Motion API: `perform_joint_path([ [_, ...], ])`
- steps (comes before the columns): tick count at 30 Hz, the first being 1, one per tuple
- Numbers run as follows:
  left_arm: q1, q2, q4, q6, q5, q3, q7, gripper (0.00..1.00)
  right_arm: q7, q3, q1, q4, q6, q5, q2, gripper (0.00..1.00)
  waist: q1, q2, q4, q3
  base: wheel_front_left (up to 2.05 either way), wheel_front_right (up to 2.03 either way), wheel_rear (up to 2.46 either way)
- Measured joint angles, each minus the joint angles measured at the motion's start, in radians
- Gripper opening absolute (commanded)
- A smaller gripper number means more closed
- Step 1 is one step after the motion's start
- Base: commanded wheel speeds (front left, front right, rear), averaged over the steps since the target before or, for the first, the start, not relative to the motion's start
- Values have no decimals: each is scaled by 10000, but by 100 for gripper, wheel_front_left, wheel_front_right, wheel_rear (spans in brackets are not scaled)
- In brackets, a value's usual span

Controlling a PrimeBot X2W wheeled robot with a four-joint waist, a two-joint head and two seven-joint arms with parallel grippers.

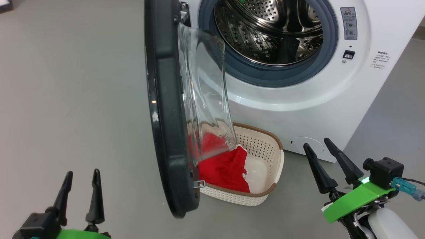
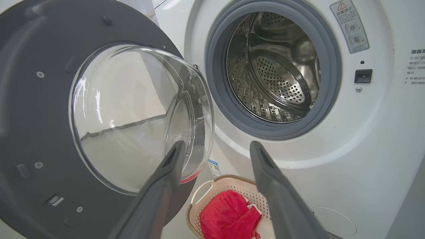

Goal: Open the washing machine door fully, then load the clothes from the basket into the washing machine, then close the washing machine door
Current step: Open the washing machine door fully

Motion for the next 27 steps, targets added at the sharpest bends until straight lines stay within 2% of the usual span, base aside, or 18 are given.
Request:
perform_joint_path([
  [12, 36, 4, 27, 0, 67, -6, 0, 100, 2, -121, 160, 176, 0, -456, 12, 100, -1, 0, -49, -46, 0, 0, 0],
  [27, 197, 23, 35, 0, 67, -59, 0, 100, 2, -232, 179, 242, 0, -470, 102, 100, -1, 0, -98, -118, 0, 0, 0],
])
